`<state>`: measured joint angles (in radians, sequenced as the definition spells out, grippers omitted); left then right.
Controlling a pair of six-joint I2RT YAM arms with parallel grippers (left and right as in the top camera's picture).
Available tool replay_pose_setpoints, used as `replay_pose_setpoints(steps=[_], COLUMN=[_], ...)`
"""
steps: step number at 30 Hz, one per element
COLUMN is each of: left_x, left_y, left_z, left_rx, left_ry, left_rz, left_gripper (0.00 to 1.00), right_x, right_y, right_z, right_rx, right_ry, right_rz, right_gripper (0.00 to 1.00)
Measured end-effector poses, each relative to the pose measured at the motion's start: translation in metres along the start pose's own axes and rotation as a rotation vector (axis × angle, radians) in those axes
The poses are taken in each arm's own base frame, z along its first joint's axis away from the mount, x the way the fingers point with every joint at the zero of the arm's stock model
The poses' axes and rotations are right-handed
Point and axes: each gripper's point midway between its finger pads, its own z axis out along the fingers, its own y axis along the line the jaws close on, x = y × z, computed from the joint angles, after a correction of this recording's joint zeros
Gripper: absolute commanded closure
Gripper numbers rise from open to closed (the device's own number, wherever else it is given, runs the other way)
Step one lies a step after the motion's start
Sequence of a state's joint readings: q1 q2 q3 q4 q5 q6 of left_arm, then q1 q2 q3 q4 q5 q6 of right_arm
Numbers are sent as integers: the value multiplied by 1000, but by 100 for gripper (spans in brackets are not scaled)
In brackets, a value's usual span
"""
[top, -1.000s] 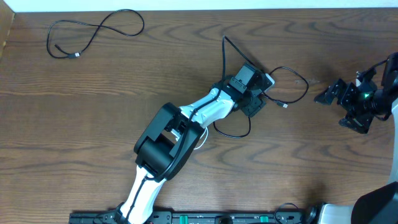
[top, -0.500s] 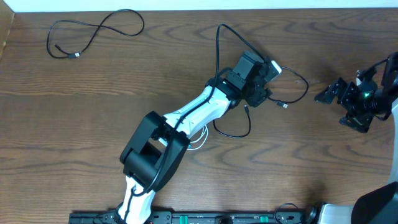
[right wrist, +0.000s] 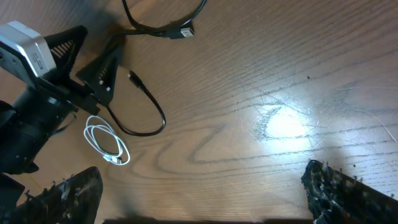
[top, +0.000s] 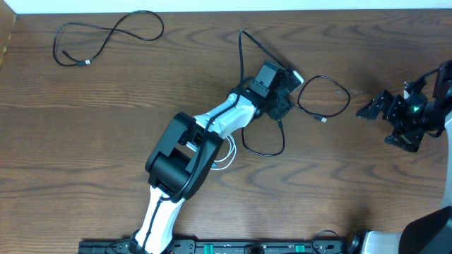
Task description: Untangle cables
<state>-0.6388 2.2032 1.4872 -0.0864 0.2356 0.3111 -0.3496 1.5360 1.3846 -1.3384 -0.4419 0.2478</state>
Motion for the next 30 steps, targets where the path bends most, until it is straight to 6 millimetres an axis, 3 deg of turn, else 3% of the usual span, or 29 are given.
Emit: replay_pose_setpoints(steps=[6,9,14,19,23,30], left_x=[11,17,19,23,30,43], left_y=[-9,-14,-18,-22,-27,-33], left_z=[2,6,6,4,-1,-12], left_rx=[41,64,79,96,116,122], left_ry=[36,56,66,90,132,221], left_rz=[-7,-12,-10,-19,-51,-259], left_gripper=[34,50,64,92,92,93], right_x=[1,1,2,3,4,4], right_y=[0,0,0,-1,-1,-1], right_z=[0,0,0,0,0,0], right_rx=[2,1,2,3,4,4], right_ry=[5,6,7,12,16,17], right_rz=[0,-1,0,2,3,-6], right_gripper=[1,1,1,1,1,1])
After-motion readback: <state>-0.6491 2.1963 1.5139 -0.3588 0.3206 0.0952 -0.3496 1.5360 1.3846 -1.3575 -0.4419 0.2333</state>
